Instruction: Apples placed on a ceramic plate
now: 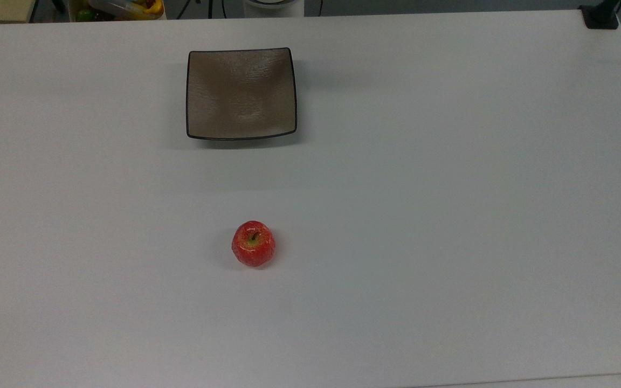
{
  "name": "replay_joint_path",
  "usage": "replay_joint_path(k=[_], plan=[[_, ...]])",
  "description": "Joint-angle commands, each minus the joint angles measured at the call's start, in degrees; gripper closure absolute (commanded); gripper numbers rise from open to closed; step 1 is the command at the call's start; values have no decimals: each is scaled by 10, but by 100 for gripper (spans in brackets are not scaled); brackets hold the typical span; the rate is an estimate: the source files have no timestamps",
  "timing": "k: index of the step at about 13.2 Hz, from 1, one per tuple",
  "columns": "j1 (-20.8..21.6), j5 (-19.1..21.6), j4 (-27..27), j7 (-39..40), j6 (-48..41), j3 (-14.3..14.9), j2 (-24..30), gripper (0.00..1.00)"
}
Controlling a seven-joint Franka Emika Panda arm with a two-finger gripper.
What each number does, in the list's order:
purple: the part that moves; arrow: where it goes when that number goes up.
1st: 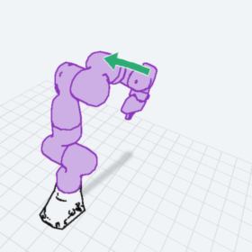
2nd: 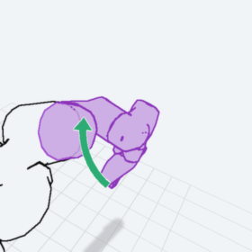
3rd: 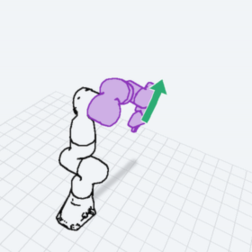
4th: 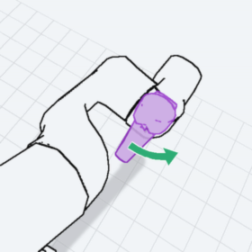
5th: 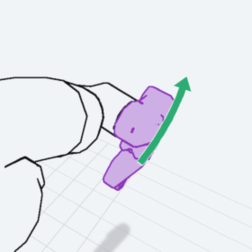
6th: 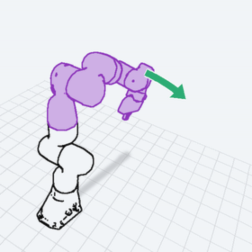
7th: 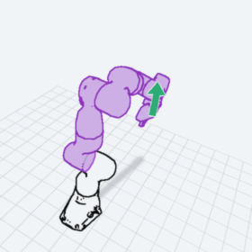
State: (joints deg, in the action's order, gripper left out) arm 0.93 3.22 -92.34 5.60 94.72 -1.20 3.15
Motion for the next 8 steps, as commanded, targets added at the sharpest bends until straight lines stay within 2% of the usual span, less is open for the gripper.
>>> replay_joint_path(k=[1, 8], plan=[[7, -1, 2, 7, 3, 3, 0, 0], [7, -1, 2, 14, -1, 4, -1, 0]])
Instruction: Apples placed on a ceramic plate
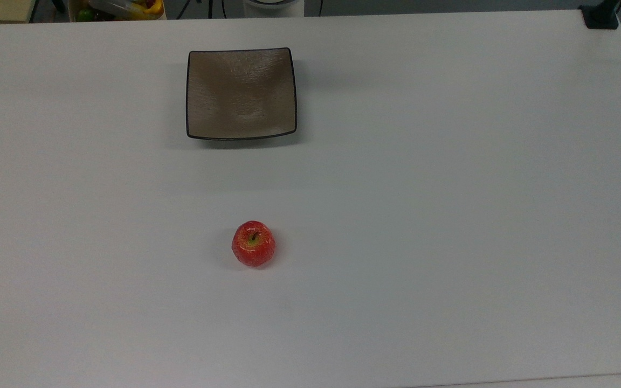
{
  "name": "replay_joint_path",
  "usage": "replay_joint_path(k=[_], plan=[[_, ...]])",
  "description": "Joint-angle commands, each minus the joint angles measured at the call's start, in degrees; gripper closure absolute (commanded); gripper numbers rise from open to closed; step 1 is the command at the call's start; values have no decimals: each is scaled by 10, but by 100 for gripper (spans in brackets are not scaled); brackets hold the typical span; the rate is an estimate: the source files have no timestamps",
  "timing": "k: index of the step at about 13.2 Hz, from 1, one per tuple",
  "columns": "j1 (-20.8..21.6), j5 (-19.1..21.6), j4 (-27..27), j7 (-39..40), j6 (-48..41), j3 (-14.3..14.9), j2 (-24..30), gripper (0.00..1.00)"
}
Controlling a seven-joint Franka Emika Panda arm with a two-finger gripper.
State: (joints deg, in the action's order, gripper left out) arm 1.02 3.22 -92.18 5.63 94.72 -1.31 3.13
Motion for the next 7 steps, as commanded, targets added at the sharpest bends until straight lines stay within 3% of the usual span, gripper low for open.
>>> replay_joint_path(k=[1, 5, 7], plan=[[7, -1, -6, 16, -1, 4, 0, 0], [22, 0, -7, 17, 2, 3, -8, 0], [23, 0, 38, 15, 7, 3, -42, 0]])
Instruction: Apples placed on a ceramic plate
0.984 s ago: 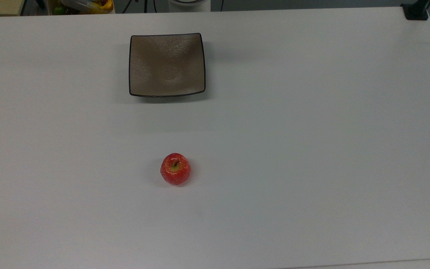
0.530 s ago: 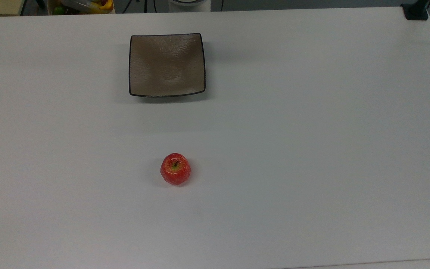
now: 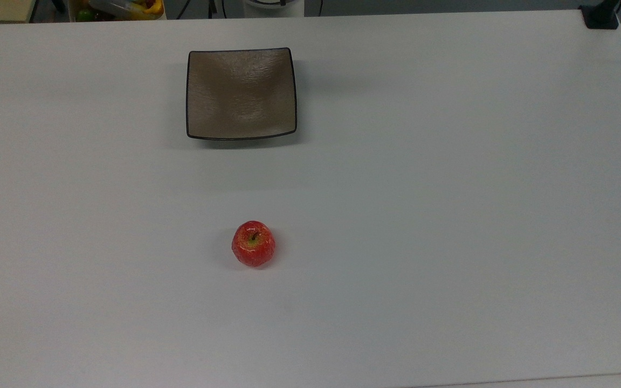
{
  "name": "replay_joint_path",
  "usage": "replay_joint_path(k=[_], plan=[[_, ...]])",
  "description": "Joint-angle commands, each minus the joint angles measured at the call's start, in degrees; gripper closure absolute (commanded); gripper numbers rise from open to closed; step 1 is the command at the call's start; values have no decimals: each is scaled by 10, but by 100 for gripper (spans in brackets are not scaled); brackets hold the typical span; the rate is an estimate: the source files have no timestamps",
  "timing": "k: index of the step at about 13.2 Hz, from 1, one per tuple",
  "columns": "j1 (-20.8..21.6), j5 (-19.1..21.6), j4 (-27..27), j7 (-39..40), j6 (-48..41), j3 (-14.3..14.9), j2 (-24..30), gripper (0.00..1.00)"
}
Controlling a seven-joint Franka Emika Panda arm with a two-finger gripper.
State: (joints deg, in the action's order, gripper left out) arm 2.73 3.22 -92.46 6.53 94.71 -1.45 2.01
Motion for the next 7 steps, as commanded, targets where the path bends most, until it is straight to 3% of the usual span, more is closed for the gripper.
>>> replay_joint_path(k=[1, 5, 7], plan=[[5, -1, 77, 6, 9, 5, -60, 0], [2, -2, 204, 4, 83, 12, -186, 0], [3, -2, 207, 4, 143, 12, -223, 0]])
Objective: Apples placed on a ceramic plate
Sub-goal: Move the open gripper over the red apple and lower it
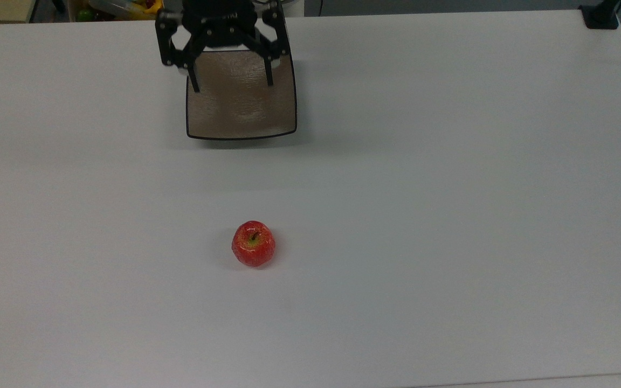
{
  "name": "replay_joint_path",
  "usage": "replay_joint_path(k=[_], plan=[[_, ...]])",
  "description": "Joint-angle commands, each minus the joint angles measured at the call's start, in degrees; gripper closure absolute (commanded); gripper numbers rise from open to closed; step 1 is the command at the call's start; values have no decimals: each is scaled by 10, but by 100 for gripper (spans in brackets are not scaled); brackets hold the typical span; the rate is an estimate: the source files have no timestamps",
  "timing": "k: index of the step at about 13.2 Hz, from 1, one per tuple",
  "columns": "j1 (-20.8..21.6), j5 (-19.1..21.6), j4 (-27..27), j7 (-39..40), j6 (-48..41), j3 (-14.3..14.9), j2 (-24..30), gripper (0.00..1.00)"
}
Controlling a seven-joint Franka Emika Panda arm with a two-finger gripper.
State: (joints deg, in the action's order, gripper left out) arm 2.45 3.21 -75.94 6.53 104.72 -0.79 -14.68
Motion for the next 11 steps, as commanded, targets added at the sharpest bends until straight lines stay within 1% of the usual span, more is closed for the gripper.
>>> replay_joint_path(k=[1, 5, 6, 10, 11], plan=[[6, -3, 42, 4, 68, 5, -76, 0], [9, -8, 40, 2, 149, 5, -143, 0], [16, -9, 40, 2, 167, 5, -158, 0], [28, -33, 38, -5, 224, 5, -224, 0], [31, -45, 40, -10, 238, 6, -240, 0]])
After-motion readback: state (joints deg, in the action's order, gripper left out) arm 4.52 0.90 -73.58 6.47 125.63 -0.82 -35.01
